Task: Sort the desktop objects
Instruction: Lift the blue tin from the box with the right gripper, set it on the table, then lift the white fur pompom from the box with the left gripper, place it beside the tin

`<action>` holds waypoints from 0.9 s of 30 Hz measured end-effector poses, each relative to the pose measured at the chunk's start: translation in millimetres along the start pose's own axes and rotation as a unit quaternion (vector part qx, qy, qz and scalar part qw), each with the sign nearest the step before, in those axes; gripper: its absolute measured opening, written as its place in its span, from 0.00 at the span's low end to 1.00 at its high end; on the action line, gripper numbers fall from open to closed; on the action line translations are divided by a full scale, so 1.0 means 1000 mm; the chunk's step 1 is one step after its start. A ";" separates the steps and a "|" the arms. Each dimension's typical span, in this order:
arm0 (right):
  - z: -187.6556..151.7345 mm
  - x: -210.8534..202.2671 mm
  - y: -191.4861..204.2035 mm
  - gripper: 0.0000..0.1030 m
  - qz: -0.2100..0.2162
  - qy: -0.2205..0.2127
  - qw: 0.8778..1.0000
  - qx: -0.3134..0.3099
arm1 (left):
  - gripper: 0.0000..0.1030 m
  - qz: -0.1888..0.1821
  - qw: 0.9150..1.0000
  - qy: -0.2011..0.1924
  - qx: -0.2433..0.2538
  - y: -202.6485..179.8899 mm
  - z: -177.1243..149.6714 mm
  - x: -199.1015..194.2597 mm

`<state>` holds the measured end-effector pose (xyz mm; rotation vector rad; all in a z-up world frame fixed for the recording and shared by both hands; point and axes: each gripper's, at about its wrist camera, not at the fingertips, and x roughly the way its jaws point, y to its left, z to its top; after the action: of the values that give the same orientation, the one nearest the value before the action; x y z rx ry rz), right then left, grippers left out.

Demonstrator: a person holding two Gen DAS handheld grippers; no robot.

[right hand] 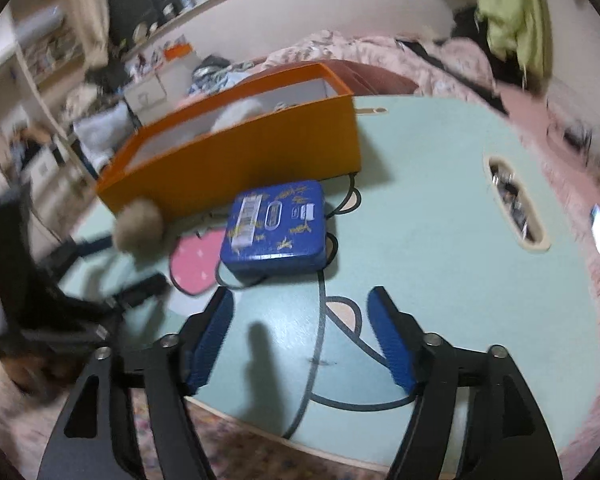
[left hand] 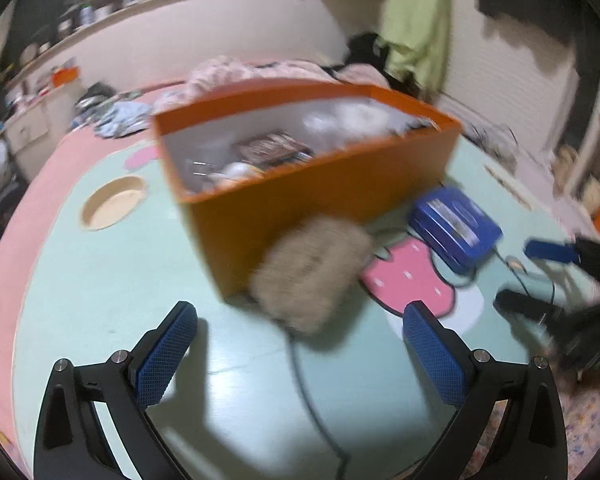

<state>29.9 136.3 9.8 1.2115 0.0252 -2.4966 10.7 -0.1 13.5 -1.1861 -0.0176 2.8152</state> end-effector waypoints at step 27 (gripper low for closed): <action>-0.013 0.015 -0.011 1.00 -0.049 -0.022 0.998 -0.028 | 0.94 -0.077 0.997 -0.011 -0.021 -0.011 0.106 0.001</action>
<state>27.9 143.9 -11.3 1.1579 0.1452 -2.5888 -65.2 13.3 87.1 -1.1111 -0.1643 2.7062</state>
